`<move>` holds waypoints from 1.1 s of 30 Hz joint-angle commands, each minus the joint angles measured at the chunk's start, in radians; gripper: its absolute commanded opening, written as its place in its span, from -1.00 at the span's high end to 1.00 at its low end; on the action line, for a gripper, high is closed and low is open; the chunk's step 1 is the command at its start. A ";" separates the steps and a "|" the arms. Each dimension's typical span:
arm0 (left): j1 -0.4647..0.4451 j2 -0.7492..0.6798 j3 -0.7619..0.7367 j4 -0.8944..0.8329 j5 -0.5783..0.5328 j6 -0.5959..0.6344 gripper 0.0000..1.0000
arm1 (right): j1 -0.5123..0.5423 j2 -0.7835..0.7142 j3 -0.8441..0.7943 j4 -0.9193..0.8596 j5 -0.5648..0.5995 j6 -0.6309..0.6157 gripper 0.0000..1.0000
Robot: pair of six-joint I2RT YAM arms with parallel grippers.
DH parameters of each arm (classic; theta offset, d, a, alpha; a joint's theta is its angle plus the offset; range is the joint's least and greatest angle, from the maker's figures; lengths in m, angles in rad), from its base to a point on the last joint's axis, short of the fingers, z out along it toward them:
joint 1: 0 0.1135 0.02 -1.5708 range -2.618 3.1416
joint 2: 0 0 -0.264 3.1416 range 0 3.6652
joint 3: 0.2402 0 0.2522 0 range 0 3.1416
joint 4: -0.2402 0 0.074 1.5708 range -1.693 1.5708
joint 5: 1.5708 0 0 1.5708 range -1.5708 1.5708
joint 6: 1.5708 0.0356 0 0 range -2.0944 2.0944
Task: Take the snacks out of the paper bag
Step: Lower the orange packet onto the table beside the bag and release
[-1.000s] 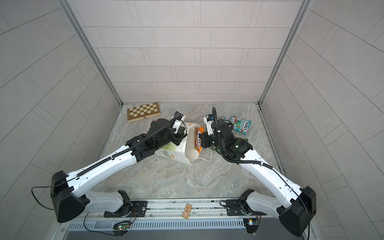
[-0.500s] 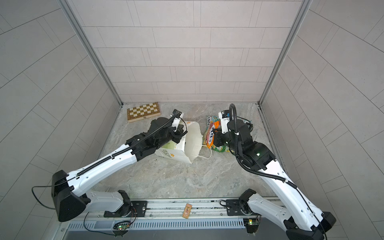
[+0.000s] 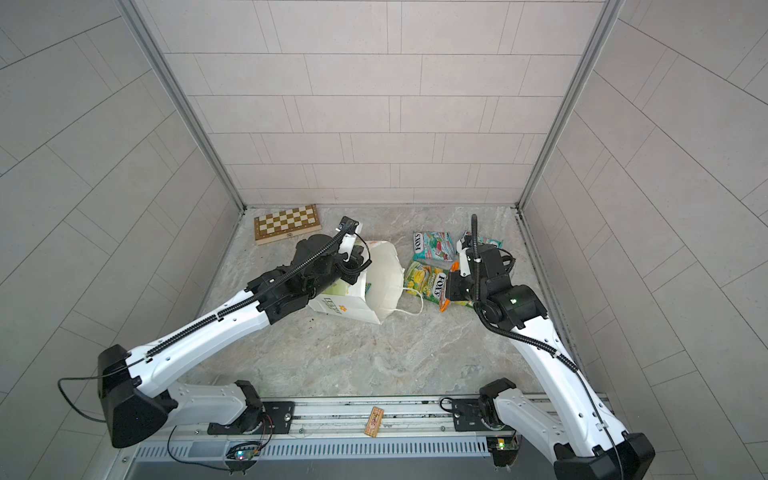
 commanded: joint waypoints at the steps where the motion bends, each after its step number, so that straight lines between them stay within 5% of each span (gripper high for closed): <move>1: -0.003 -0.042 -0.013 0.030 -0.033 0.007 1.00 | -0.002 0.008 -0.021 0.039 -0.093 -0.002 1.00; 23: -0.004 -0.079 -0.041 0.059 -0.097 0.005 1.00 | 0.021 0.180 -0.238 0.475 -0.505 0.276 1.00; 33: -0.004 -0.075 -0.039 0.058 -0.082 0.004 1.00 | 0.021 0.180 -0.268 0.305 -0.317 0.150 1.00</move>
